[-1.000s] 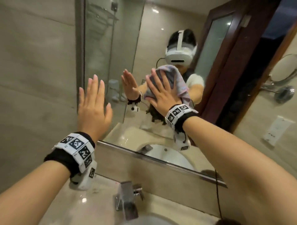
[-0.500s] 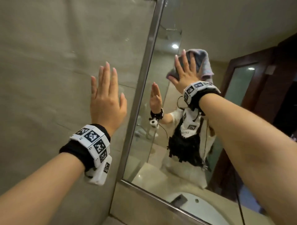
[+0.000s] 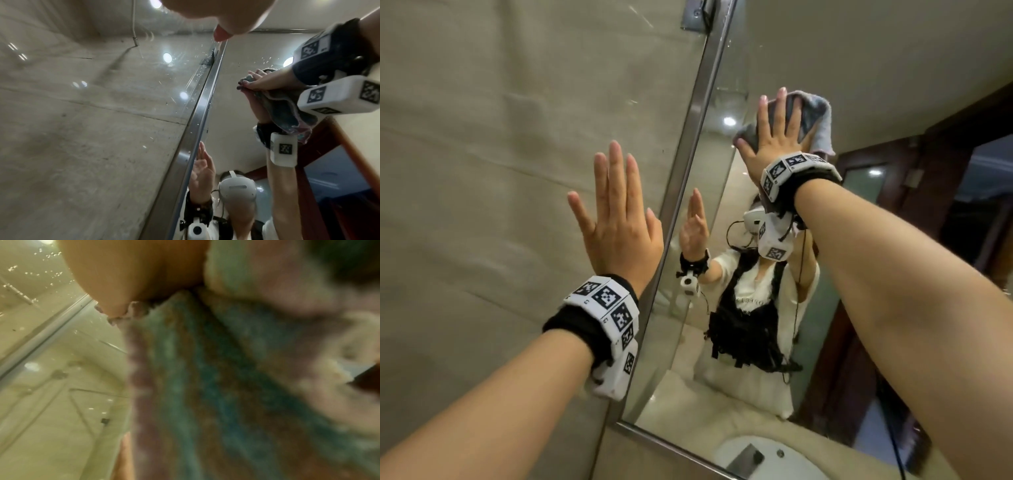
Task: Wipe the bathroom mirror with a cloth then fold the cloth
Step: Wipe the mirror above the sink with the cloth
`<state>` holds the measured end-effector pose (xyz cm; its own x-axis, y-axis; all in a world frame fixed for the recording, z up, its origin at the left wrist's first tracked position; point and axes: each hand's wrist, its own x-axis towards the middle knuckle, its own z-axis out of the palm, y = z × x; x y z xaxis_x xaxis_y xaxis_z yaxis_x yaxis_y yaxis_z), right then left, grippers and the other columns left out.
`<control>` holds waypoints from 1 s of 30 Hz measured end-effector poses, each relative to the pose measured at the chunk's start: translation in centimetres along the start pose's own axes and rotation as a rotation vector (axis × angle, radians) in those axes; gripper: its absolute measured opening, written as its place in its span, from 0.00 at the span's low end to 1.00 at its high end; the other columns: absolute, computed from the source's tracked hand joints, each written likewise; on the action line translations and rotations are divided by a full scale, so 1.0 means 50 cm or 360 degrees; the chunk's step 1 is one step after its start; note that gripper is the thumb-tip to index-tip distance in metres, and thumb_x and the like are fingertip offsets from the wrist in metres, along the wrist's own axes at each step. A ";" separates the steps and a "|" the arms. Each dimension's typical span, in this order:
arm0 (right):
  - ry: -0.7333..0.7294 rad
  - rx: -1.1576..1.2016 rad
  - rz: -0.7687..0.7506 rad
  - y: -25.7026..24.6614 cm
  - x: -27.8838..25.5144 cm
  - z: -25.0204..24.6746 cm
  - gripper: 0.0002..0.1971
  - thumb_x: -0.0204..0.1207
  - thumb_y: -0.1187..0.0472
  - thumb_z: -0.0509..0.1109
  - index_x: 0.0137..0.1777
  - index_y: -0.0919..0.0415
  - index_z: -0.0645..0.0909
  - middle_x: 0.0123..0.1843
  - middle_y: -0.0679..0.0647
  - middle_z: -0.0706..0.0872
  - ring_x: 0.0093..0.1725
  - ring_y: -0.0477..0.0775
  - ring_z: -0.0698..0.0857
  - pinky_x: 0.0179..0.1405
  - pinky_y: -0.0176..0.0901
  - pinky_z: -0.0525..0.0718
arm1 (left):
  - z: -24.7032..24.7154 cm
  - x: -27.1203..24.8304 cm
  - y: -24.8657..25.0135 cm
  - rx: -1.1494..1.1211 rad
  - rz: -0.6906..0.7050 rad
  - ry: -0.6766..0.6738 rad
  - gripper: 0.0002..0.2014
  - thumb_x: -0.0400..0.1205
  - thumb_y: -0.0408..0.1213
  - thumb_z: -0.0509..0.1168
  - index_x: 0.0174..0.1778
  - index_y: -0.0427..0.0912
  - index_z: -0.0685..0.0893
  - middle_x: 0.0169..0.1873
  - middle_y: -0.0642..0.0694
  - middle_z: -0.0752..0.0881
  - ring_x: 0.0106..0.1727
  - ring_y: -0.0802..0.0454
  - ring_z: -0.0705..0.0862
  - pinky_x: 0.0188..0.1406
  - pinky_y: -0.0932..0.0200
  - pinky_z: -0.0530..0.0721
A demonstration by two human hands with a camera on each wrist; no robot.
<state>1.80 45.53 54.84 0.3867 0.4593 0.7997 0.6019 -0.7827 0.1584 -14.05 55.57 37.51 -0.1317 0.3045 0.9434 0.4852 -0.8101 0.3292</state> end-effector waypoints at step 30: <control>-0.0068 -0.0093 -0.0320 -0.105 0.153 -0.036 0.37 0.83 0.45 0.52 0.83 0.55 0.36 0.84 0.55 0.33 0.82 0.60 0.34 0.79 0.58 0.34 | 0.044 0.004 -0.005 0.0112 -0.0054 0.0206 0.38 0.82 0.39 0.54 0.80 0.42 0.34 0.76 0.51 0.25 0.78 0.56 0.28 0.69 0.48 0.16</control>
<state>0.34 52.42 61.17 0.2930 0.6253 0.7233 0.6288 -0.6959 0.3469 -12.29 56.95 37.53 -0.2571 0.2606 0.9306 0.5373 -0.7619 0.3618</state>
